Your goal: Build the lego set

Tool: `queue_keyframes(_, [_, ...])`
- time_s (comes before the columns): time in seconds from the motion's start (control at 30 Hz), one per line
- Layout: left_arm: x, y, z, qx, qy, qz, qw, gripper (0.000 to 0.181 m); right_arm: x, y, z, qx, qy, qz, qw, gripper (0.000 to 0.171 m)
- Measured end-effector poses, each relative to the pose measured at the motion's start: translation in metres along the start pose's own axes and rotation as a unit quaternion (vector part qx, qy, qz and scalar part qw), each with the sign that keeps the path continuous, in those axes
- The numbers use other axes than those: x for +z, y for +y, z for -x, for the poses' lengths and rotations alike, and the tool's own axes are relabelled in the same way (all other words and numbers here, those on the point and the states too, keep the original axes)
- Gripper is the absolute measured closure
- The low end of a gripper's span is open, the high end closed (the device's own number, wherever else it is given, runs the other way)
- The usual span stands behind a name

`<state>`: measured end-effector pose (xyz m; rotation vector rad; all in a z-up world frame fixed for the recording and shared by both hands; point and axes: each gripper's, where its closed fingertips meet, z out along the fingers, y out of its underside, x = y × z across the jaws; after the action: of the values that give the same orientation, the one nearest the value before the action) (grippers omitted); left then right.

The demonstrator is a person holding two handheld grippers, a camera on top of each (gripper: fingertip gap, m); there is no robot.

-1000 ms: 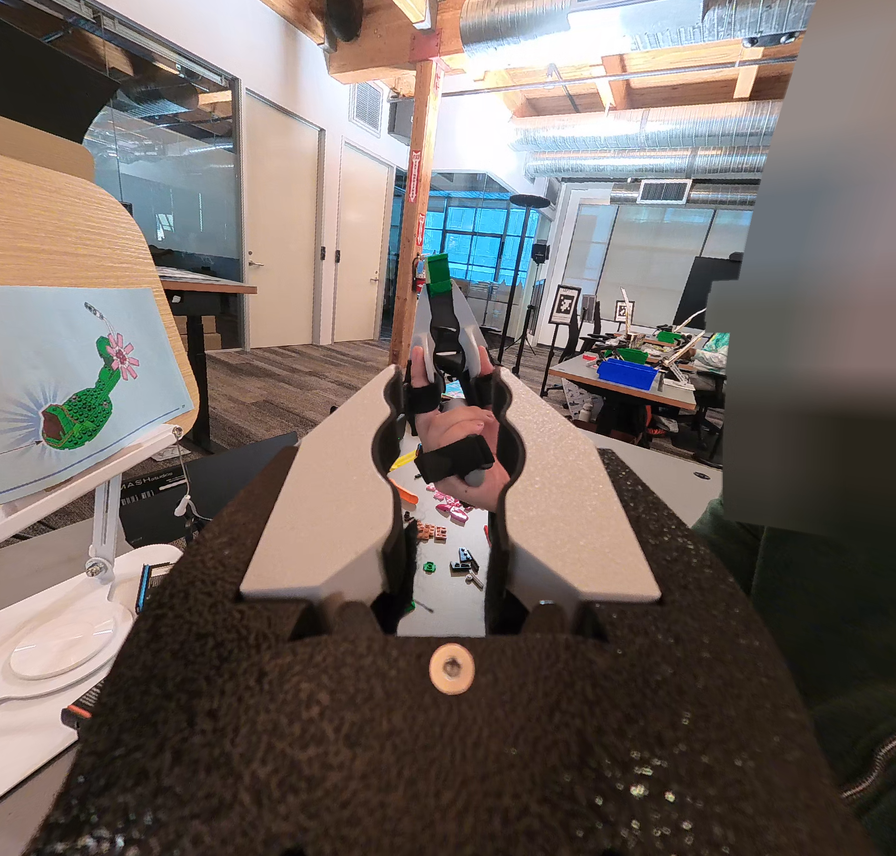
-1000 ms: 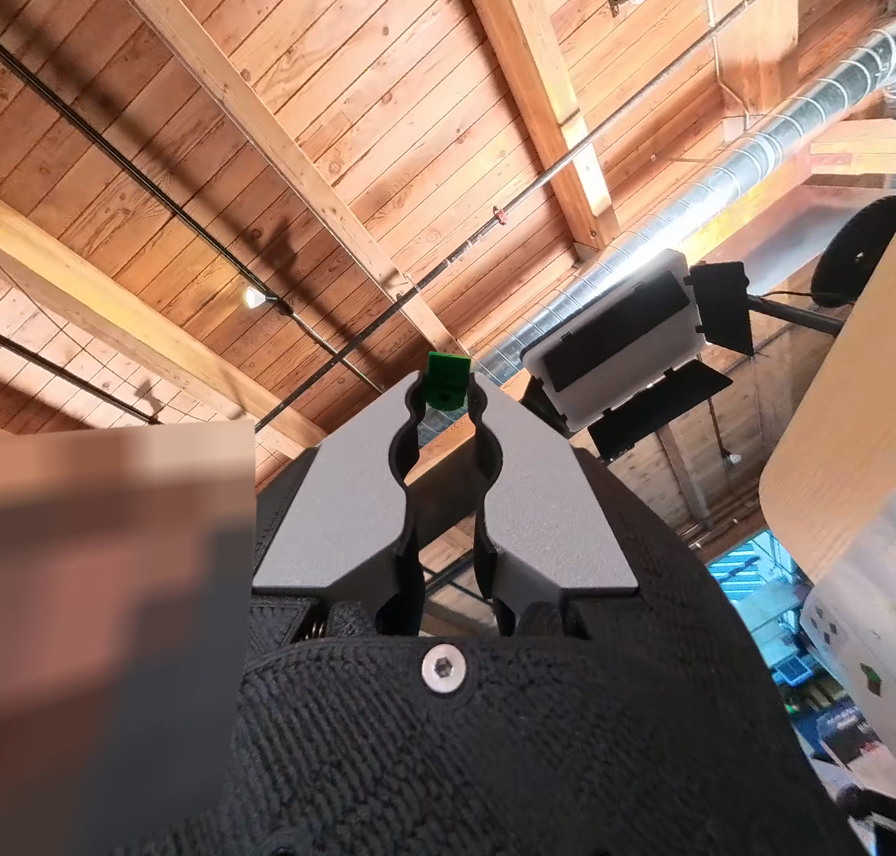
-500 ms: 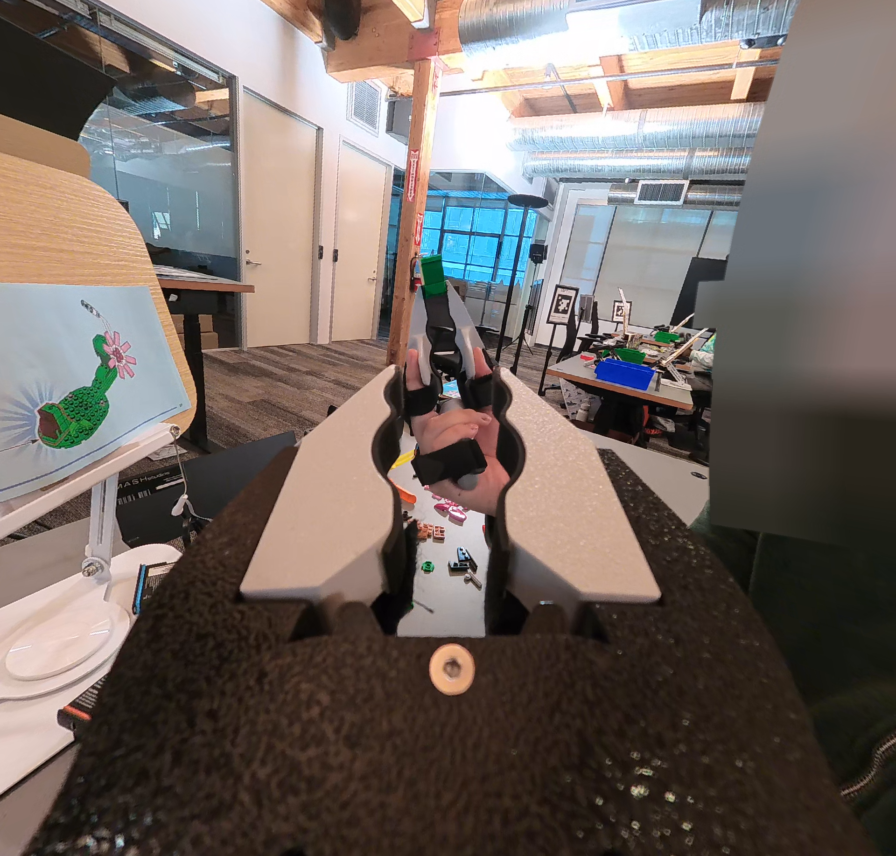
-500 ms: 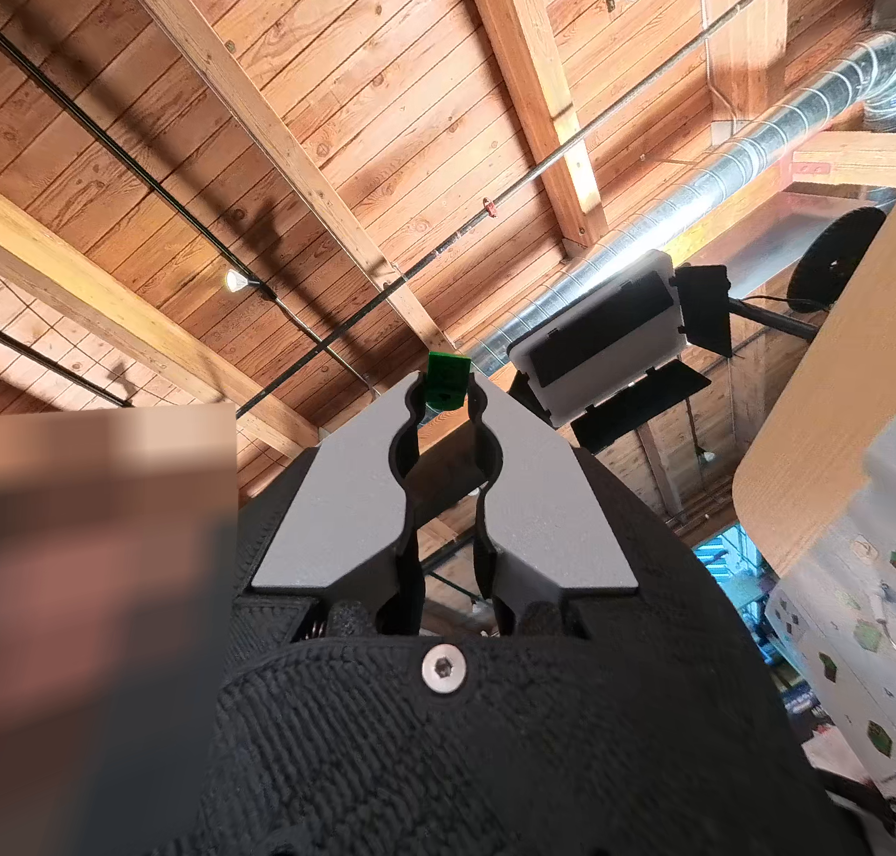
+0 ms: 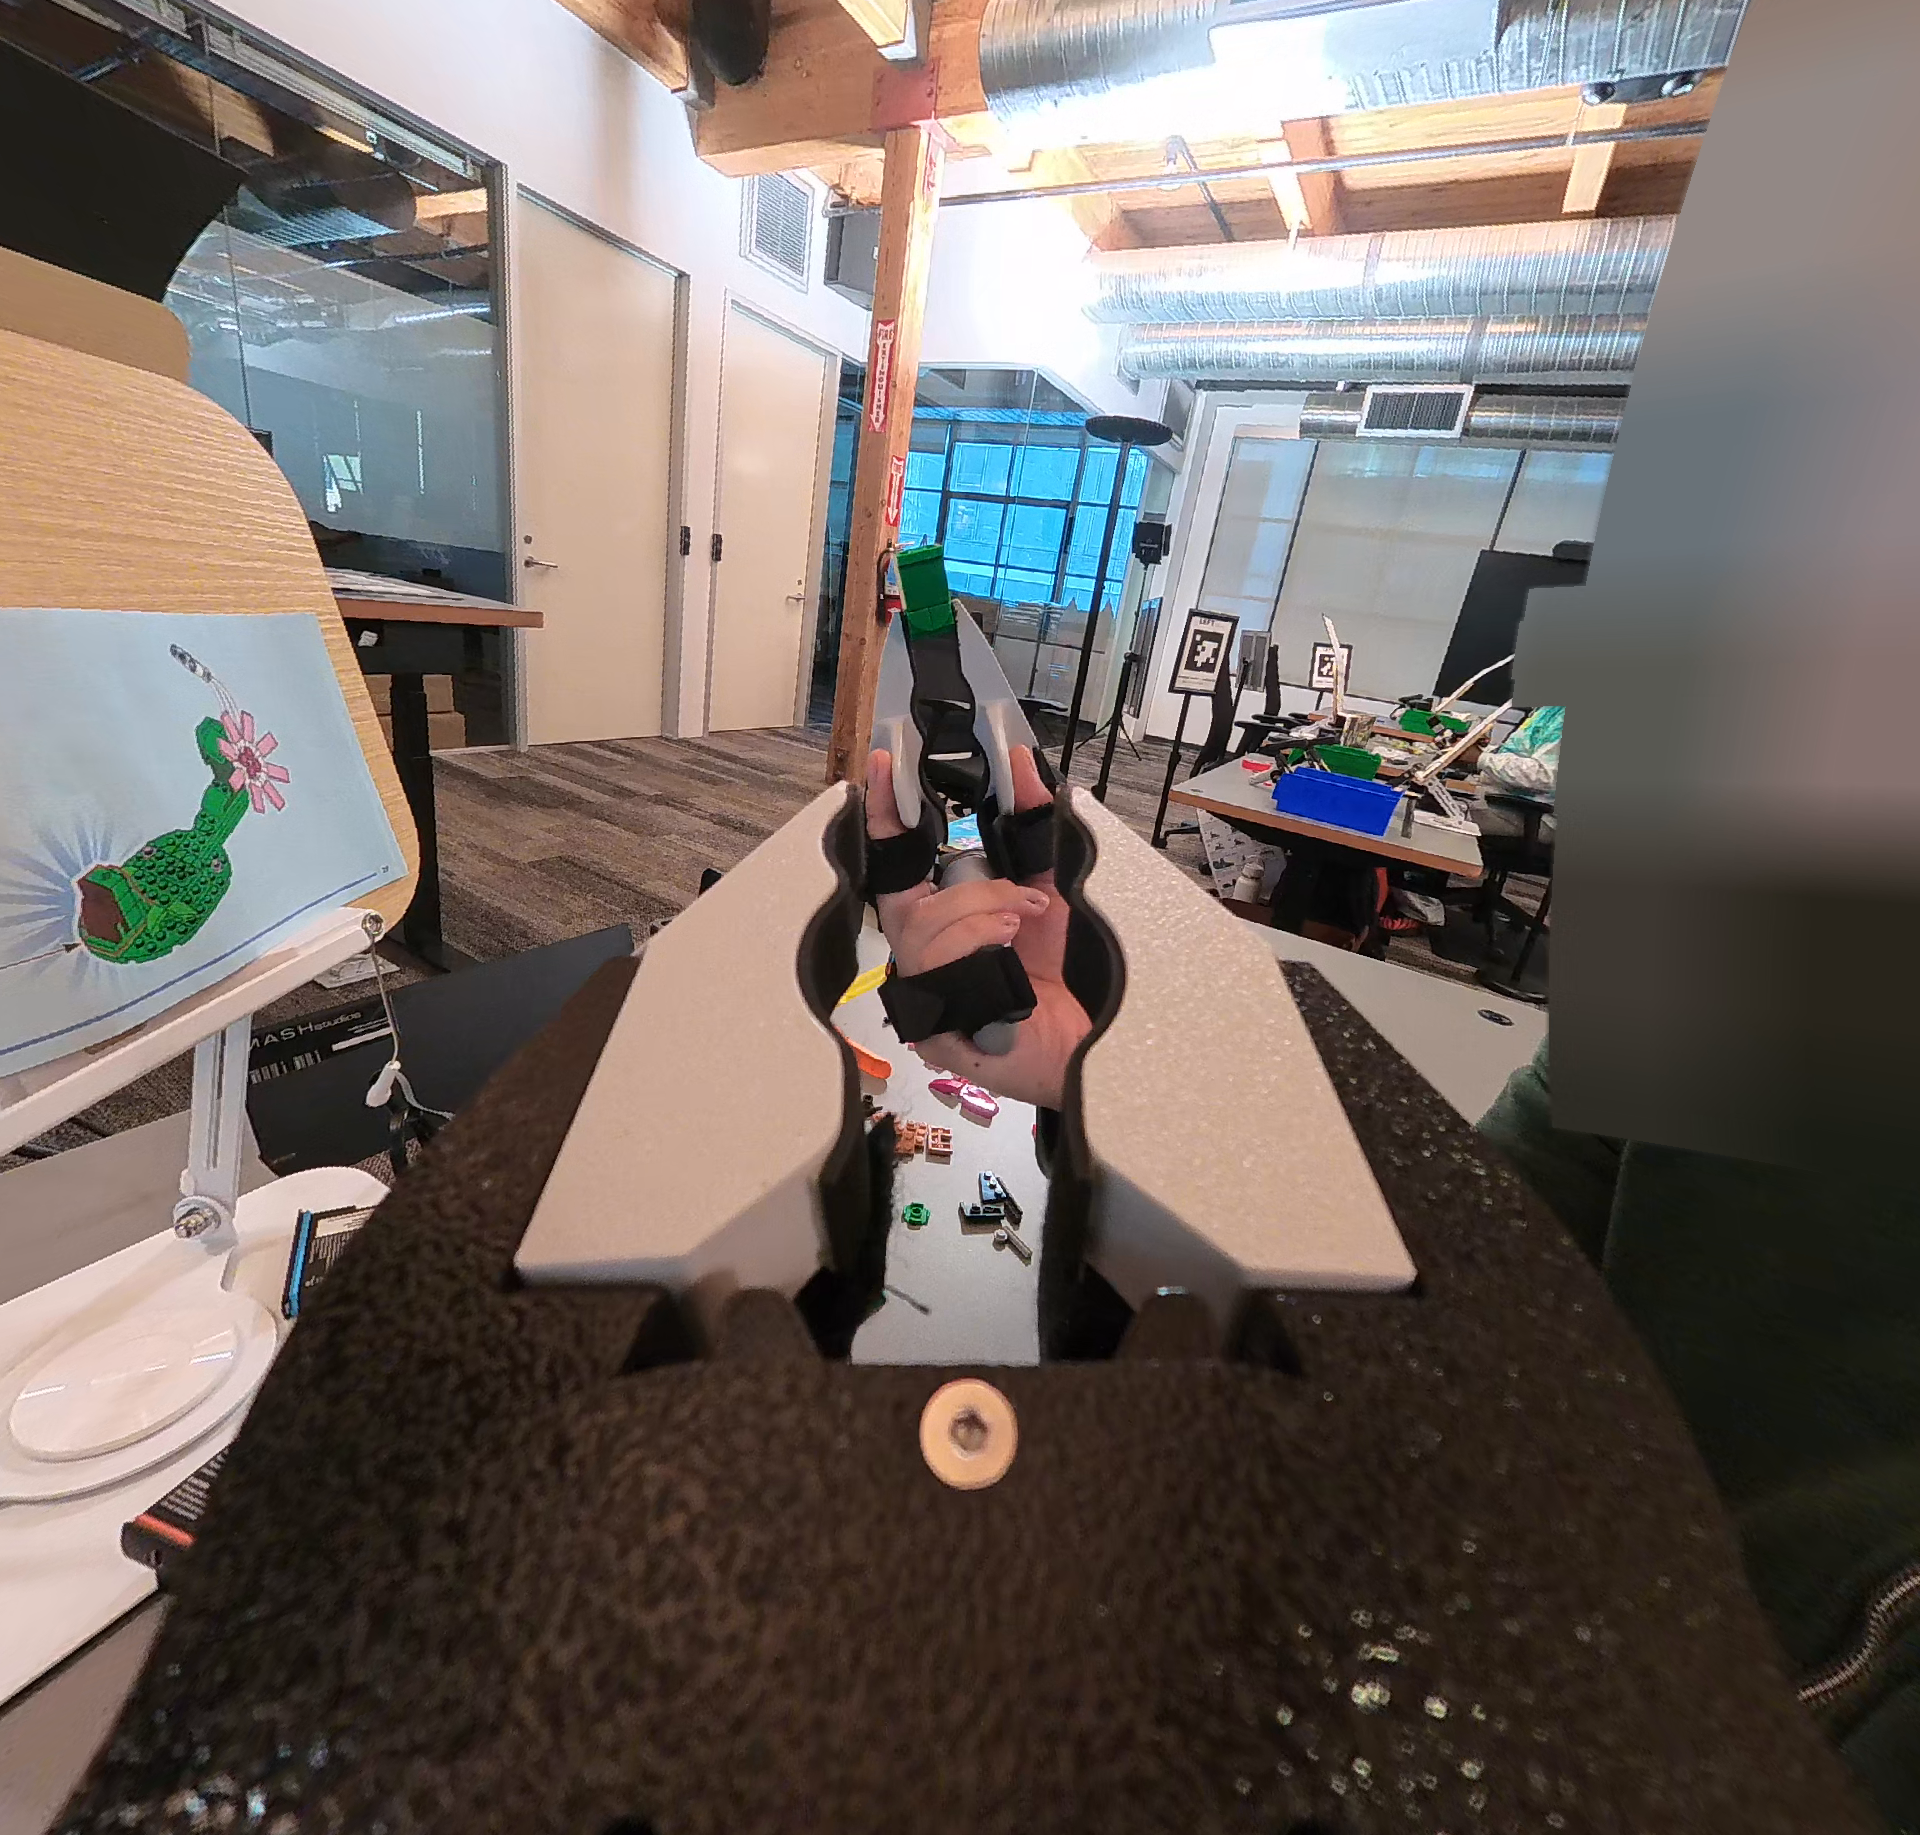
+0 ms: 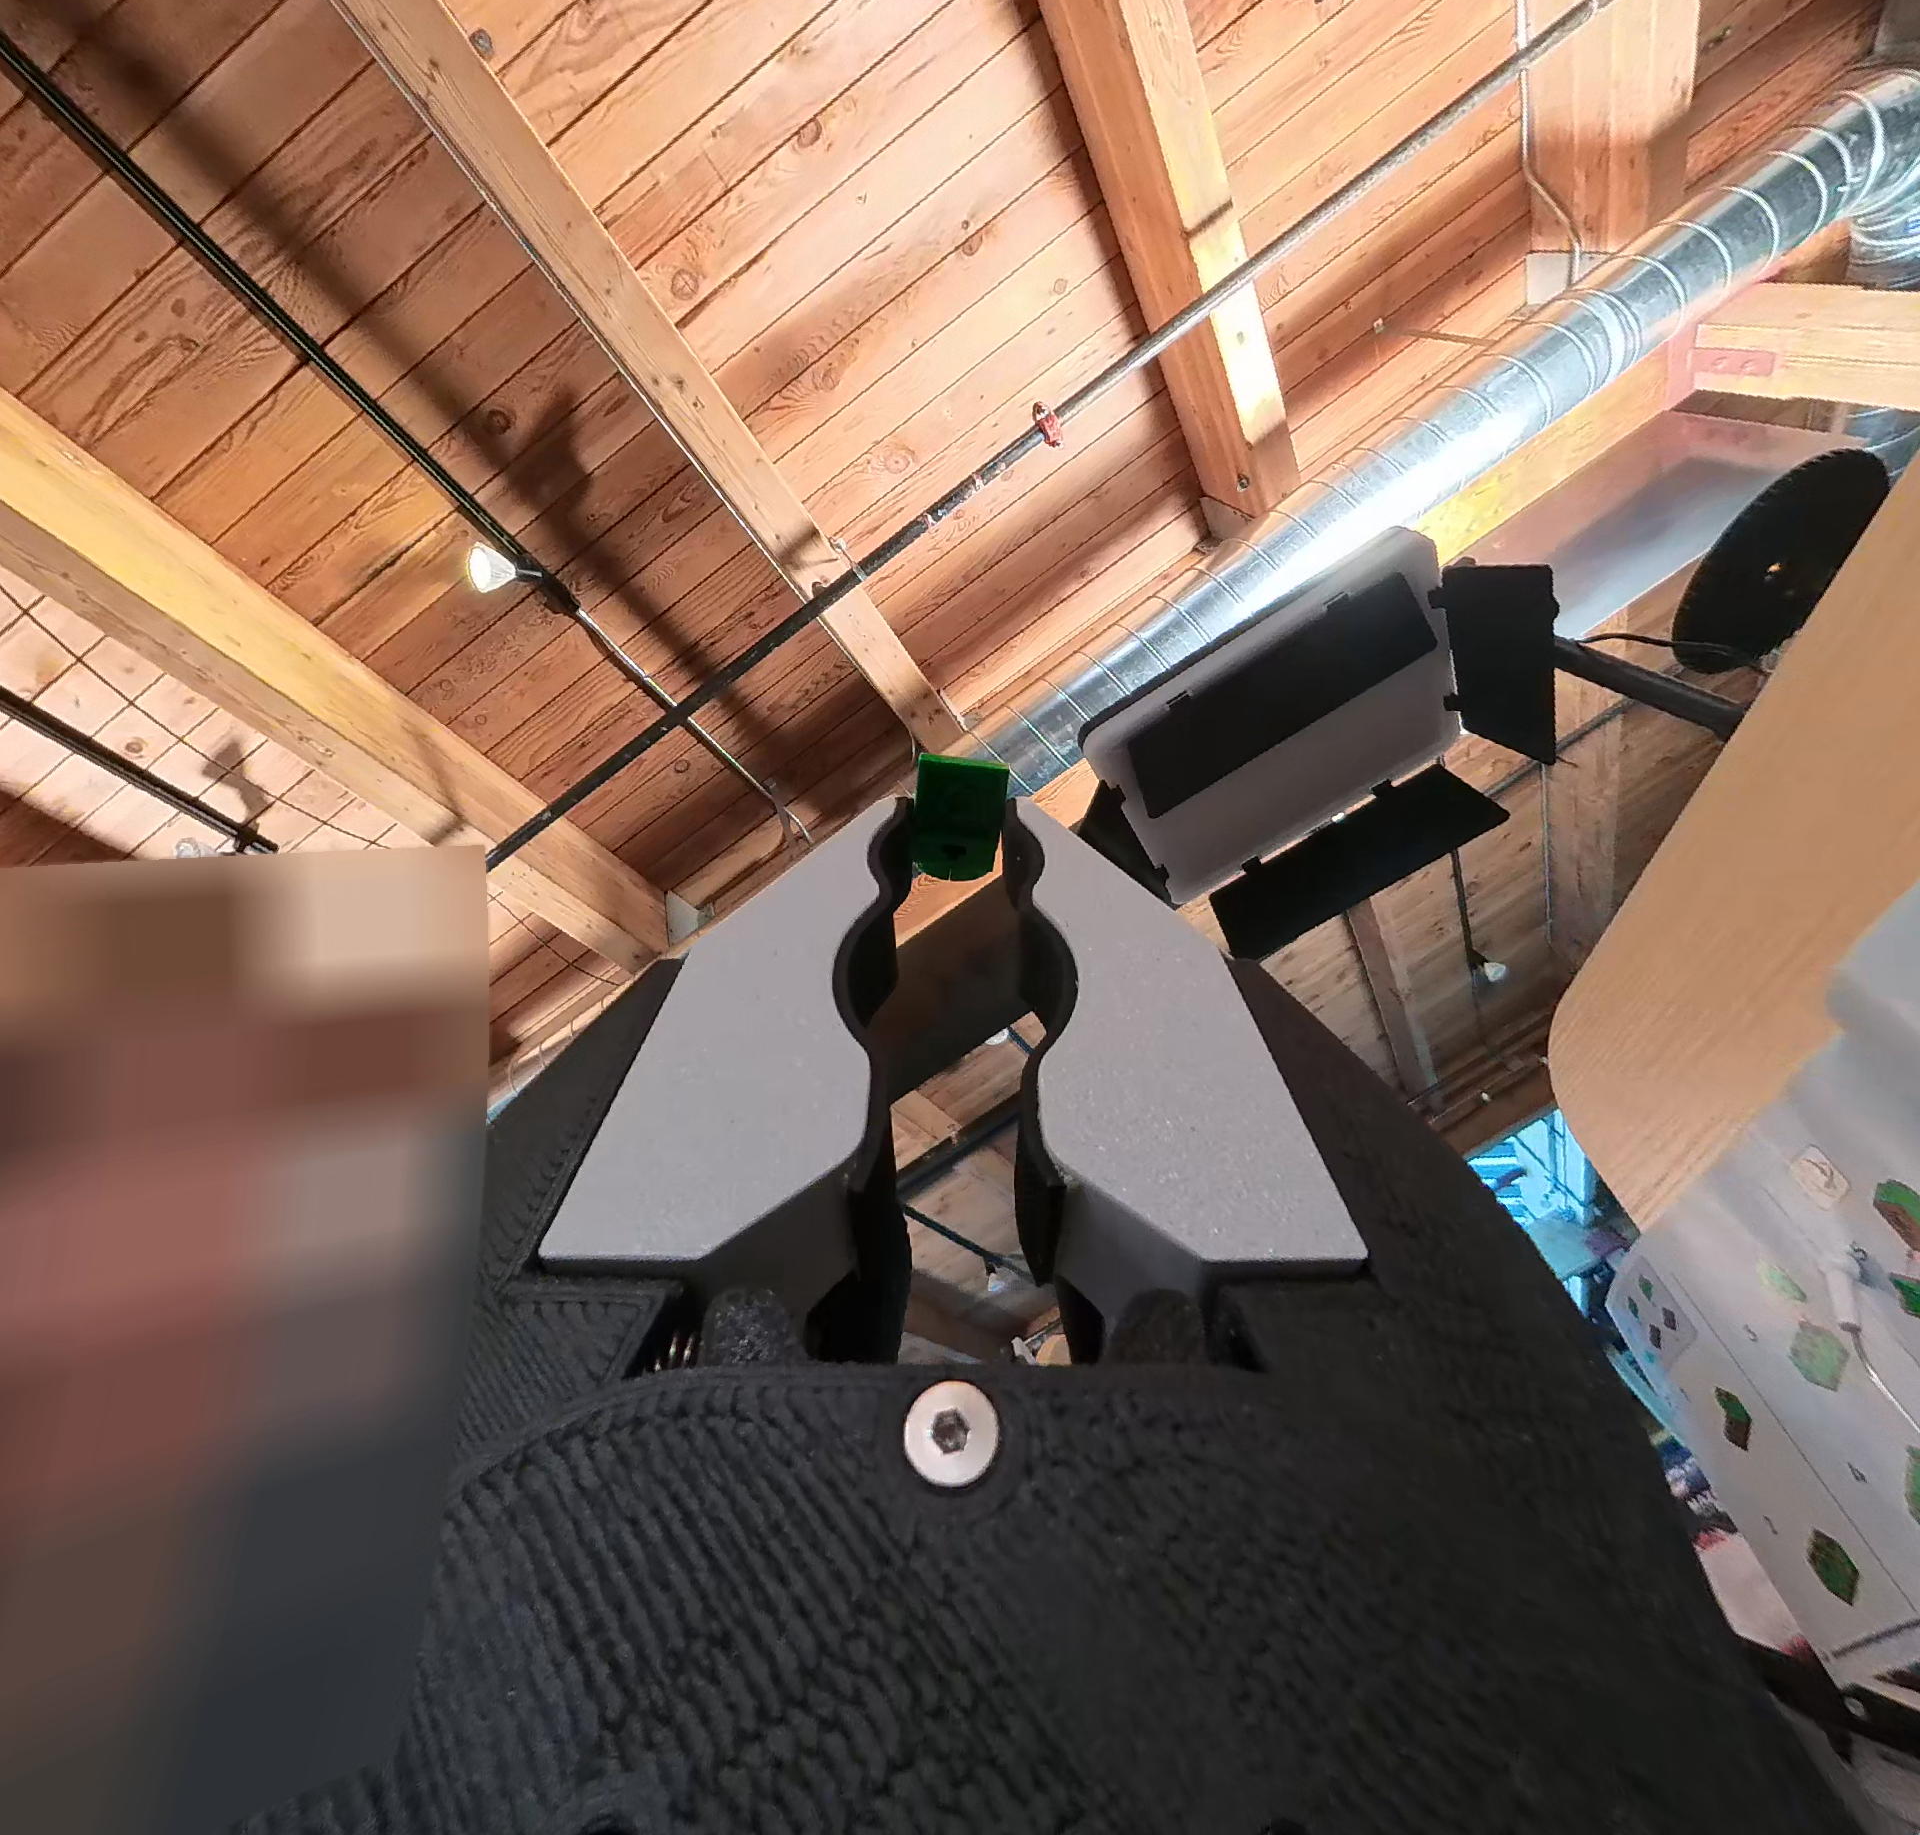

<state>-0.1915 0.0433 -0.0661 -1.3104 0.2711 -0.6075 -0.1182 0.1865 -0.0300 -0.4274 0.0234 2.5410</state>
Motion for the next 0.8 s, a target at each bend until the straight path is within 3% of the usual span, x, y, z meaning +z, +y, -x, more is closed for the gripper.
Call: queue_keyframes(0.8, [0.0010, 0.0004, -0.0019, 0.003, 0.000, 0.002, 1.000, 0.148, -0.0009, 0.0078, -0.0067, -0.016, 0.015, 0.021, 1.000, 0.157])
